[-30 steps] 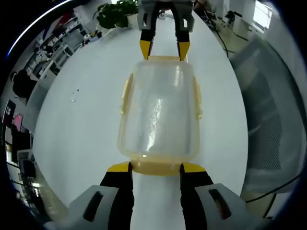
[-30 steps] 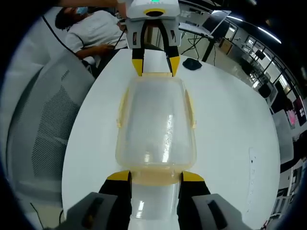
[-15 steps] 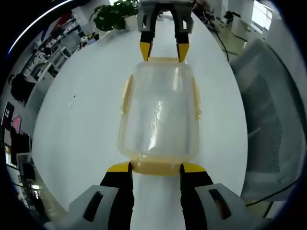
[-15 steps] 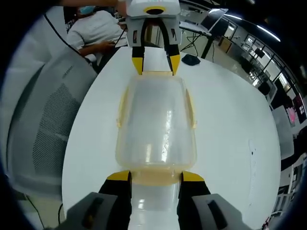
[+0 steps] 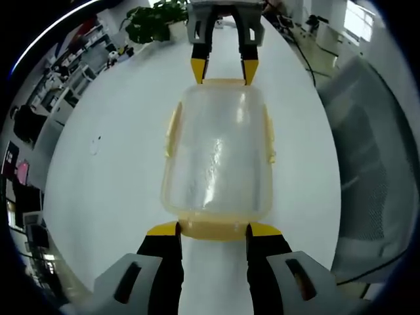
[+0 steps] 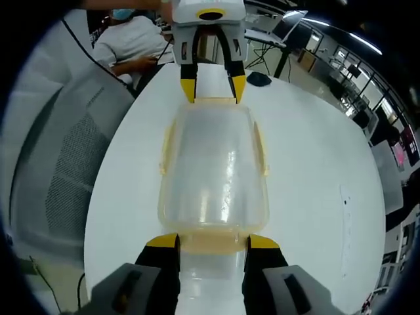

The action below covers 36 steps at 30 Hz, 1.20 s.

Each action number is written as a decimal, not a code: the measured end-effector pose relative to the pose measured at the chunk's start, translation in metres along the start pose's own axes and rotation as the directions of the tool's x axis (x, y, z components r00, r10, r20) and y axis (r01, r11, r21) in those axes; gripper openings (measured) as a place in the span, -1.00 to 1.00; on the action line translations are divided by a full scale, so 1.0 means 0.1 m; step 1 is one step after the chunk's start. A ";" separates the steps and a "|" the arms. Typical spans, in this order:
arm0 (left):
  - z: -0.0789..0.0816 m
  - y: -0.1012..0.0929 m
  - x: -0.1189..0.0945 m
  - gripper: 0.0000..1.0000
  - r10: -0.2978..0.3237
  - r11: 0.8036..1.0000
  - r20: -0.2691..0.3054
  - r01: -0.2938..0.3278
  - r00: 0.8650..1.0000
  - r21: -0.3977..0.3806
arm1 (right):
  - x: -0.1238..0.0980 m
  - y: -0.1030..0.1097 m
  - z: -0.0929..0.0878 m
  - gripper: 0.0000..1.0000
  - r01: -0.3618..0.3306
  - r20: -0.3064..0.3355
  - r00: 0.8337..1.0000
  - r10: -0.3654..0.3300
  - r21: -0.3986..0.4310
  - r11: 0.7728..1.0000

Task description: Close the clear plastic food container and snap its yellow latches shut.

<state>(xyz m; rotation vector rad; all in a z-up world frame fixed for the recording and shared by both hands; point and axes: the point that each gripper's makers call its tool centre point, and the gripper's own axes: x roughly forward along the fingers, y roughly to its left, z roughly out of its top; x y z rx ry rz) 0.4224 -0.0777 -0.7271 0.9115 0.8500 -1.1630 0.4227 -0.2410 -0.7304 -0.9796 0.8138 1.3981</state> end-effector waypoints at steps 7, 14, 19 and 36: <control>0.07 0.01 0.03 -0.30 -0.003 1.000 0.003 0.003 1.000 -0.005 | -0.06 -0.01 -0.07 -0.32 0.002 -0.004 1.000 -0.002 -0.008 1.000; 0.17 0.02 0.07 -0.30 0.001 1.000 0.008 -0.001 1.000 -0.001 | -0.10 -0.02 -0.15 -0.32 0.006 -0.005 1.000 -0.006 -0.005 1.000; 0.22 0.02 0.10 -0.30 -0.003 1.000 0.007 0.003 1.000 0.004 | -0.12 -0.01 -0.21 -0.32 0.008 -0.005 1.000 -0.008 0.000 1.000; 0.49 -0.01 0.23 -0.30 -0.023 1.000 0.020 0.023 1.000 0.013 | -0.23 0.02 -0.49 -0.32 -0.003 -0.004 1.000 0.003 0.027 1.000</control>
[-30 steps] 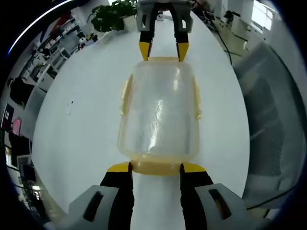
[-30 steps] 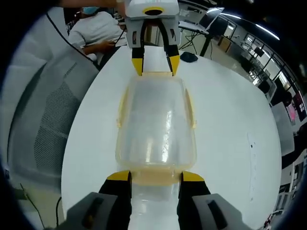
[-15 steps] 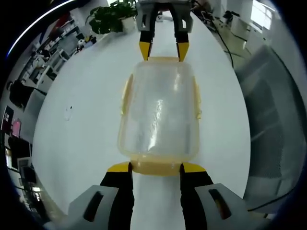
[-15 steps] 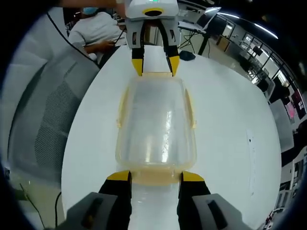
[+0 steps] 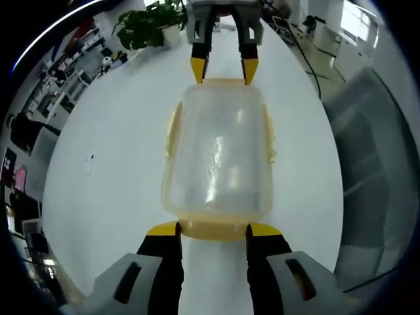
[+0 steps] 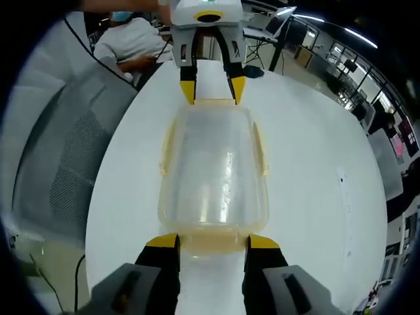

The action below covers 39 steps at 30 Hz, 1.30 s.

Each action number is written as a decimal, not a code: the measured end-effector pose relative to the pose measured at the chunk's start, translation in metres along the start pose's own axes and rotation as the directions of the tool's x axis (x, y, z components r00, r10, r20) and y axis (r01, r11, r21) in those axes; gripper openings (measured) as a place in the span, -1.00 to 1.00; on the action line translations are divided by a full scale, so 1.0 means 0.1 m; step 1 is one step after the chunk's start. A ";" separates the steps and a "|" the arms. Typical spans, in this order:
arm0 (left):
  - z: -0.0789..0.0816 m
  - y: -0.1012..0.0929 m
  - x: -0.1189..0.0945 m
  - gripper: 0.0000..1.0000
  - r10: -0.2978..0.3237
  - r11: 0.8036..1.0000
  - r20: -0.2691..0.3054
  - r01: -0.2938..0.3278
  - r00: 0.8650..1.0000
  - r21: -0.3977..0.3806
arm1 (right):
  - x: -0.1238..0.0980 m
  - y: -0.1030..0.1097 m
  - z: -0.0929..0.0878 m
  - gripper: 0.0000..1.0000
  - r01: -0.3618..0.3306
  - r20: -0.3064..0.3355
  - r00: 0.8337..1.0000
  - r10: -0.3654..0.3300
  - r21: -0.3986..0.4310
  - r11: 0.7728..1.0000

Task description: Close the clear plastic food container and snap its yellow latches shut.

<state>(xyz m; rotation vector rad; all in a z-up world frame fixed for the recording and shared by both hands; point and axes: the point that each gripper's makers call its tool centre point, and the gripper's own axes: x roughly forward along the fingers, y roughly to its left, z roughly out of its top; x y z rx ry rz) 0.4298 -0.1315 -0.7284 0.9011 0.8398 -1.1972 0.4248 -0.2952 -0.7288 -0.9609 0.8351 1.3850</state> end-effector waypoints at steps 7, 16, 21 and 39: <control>0.11 -0.01 0.04 -0.30 -0.008 1.000 0.006 0.008 1.000 0.004 | -0.04 0.01 -0.10 -0.32 0.000 0.000 1.000 0.000 0.005 1.000; 0.20 -0.01 0.08 -0.30 -0.015 1.000 0.007 0.015 1.000 0.017 | -0.08 0.02 -0.19 -0.32 -0.004 0.005 1.000 0.004 0.020 1.000; 0.24 -0.03 0.09 -0.30 -0.022 1.000 0.009 0.022 1.000 0.018 | -0.10 0.04 -0.24 -0.32 -0.007 0.008 1.000 0.007 0.024 1.000; 0.19 -0.04 0.21 -0.29 -0.050 0.999 -0.005 0.050 0.999 0.020 | 0.02 0.06 -0.28 -0.31 -0.034 0.008 0.999 0.034 0.042 0.999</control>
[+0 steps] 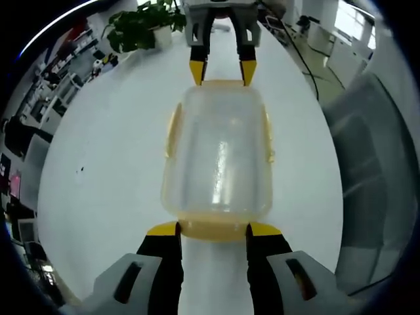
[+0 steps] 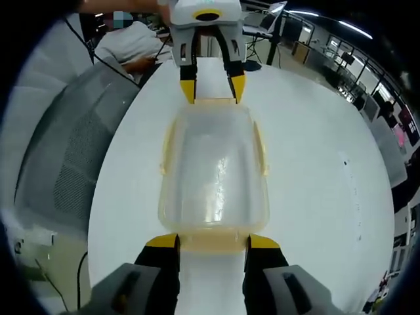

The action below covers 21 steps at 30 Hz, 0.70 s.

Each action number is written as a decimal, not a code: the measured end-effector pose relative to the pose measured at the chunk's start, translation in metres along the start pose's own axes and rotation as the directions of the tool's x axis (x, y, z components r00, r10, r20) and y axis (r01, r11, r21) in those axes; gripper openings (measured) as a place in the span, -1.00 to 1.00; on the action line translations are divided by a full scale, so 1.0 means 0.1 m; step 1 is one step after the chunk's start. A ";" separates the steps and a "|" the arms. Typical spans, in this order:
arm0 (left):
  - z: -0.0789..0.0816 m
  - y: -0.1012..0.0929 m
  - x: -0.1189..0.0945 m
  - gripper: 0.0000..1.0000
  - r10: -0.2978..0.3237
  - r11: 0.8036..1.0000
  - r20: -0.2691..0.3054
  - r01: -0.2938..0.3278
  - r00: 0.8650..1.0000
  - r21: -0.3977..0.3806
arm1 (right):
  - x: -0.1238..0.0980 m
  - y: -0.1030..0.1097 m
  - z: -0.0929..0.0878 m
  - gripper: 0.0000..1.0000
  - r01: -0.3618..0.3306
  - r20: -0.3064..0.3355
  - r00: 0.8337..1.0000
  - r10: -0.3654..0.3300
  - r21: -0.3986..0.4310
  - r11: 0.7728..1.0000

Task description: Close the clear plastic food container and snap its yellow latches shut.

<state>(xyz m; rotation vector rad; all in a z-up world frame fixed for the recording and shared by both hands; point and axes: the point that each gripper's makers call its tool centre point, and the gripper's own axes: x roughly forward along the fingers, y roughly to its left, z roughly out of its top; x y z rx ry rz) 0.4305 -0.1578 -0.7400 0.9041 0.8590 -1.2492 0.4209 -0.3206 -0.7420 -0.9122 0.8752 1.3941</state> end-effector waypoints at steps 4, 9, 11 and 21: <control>0.00 0.00 0.00 -0.29 -0.010 1.000 0.007 0.010 1.000 -0.002 | 0.02 0.00 -0.01 -0.31 -0.006 -0.001 1.000 0.006 0.006 1.000; -0.01 -0.02 0.01 -0.29 -0.023 1.000 0.014 0.024 1.000 -0.014 | 0.04 0.00 -0.02 -0.30 -0.010 0.000 1.000 0.010 0.002 1.000; -0.01 -0.02 0.01 -0.29 -0.032 0.999 0.015 0.032 0.999 -0.017 | 0.04 0.00 -0.01 -0.31 -0.016 0.001 1.000 0.016 0.002 1.000; -0.01 -0.03 0.02 -0.29 -0.046 0.999 0.019 0.046 0.999 -0.010 | 0.04 0.00 -0.02 -0.29 -0.023 0.009 1.000 0.023 0.002 1.000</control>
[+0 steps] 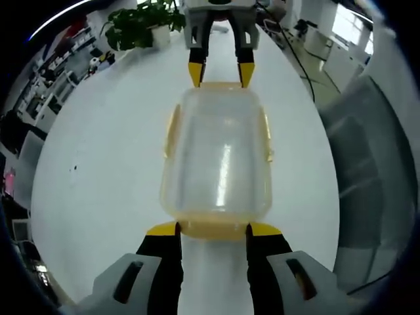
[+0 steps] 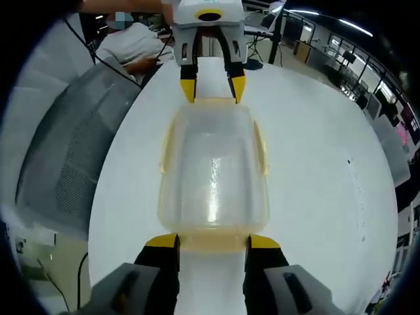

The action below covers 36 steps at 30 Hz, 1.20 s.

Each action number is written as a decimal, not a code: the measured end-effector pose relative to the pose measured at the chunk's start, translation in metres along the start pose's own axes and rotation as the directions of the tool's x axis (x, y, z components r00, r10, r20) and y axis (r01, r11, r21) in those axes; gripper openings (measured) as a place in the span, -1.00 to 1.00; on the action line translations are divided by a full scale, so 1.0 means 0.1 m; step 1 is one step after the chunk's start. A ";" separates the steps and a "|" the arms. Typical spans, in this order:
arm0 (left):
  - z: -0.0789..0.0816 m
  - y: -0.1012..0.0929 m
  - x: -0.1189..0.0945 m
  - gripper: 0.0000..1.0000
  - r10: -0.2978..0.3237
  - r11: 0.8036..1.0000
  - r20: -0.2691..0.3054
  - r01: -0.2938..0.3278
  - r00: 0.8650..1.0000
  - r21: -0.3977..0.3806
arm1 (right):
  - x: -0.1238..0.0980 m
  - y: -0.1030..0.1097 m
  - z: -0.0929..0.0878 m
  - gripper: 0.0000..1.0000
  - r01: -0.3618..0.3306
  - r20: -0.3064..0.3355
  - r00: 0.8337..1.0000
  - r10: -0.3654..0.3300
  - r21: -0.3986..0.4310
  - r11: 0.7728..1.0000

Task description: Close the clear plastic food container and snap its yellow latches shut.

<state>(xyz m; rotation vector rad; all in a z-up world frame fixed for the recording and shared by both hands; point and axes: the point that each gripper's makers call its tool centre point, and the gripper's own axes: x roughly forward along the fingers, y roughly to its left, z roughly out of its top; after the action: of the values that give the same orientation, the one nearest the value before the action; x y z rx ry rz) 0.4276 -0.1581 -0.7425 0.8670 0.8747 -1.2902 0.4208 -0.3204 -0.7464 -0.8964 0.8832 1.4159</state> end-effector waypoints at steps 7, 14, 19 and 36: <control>-0.03 0.06 -0.02 -0.01 0.043 0.999 0.001 -0.043 0.999 0.012 | 0.01 0.01 -0.02 0.20 0.019 0.031 0.999 -0.021 0.036 0.999; -0.07 -0.04 -0.03 -0.08 0.016 0.999 0.009 -0.015 1.000 -0.047 | -0.03 0.02 0.01 0.30 0.026 0.063 0.998 -0.030 0.057 0.998; -0.04 -0.12 -0.02 -0.11 0.000 0.996 0.039 0.003 0.999 -0.090 | -0.08 0.05 0.04 0.33 0.024 0.081 0.996 -0.031 0.091 0.996; 0.03 -0.27 -0.06 -0.19 0.020 0.923 0.131 0.032 0.991 -0.384 | -0.17 0.08 0.22 0.04 -0.006 0.261 0.958 -0.119 0.434 0.901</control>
<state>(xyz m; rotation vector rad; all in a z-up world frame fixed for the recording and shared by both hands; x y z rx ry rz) 0.4001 -0.1603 -0.7376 0.4610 0.9834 -1.1146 0.4123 -0.3078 -0.7220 -0.3688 0.8951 1.1924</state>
